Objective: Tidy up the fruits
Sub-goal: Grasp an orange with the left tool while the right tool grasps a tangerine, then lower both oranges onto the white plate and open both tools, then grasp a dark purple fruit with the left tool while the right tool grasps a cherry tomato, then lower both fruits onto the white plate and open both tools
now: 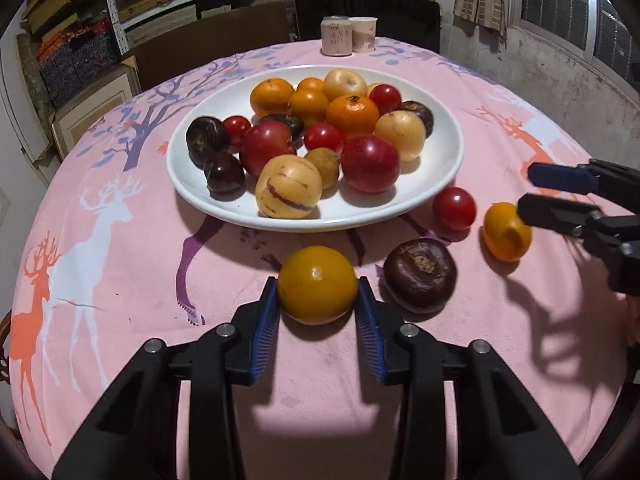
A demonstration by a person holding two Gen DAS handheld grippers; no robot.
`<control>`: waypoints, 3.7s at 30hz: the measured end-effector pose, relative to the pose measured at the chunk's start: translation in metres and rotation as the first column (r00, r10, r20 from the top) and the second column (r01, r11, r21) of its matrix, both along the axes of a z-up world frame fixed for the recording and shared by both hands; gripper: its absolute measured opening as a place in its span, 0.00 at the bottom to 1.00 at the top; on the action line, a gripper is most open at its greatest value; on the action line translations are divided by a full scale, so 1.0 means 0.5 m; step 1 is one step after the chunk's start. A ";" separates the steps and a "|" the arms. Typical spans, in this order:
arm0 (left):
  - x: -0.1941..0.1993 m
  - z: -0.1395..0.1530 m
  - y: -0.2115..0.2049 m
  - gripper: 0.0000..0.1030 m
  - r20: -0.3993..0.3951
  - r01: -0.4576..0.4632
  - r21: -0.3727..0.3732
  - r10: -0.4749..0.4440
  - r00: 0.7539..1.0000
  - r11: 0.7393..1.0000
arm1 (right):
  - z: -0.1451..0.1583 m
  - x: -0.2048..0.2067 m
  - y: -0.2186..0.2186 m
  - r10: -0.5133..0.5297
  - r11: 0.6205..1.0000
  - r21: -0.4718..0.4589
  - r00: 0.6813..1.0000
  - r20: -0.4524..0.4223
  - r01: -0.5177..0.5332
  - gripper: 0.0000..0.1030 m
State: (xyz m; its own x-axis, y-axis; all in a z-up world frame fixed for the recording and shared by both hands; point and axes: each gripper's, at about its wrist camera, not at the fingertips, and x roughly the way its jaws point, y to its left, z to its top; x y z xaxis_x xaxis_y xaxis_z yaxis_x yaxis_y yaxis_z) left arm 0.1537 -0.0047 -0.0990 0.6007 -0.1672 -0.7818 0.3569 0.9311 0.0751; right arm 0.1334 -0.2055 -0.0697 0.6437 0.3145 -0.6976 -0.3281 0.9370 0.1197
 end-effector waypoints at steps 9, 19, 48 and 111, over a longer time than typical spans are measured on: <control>-0.042 0.025 0.016 0.37 0.030 -0.006 -0.037 0.007 1.000 0.999 | -0.032 0.014 0.048 0.071 0.994 -0.082 0.995 -0.076 -0.077 0.52; -0.061 0.047 0.042 0.37 0.054 -0.024 -0.061 0.027 0.998 0.998 | -0.016 0.002 0.032 0.039 0.998 -0.040 0.998 -0.053 -0.041 0.39; 0.214 0.133 0.045 0.60 0.108 -0.122 -0.098 0.133 0.985 0.988 | 0.118 0.212 0.108 0.034 0.999 -0.018 0.978 0.204 -0.031 0.56; 0.054 0.155 0.031 0.40 0.116 0.005 -0.134 0.010 0.993 0.991 | 0.142 0.101 0.021 0.015 0.998 0.060 0.991 0.136 -0.023 0.27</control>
State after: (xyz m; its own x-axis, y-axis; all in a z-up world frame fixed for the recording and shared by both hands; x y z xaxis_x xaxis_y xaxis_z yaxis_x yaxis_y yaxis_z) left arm 0.1806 0.0105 -0.0213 0.6870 -0.2639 -0.6771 0.3507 0.9365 -0.0092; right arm 0.1840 -0.1951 0.0012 0.7245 0.3670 -0.5834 -0.3632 0.9227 0.1295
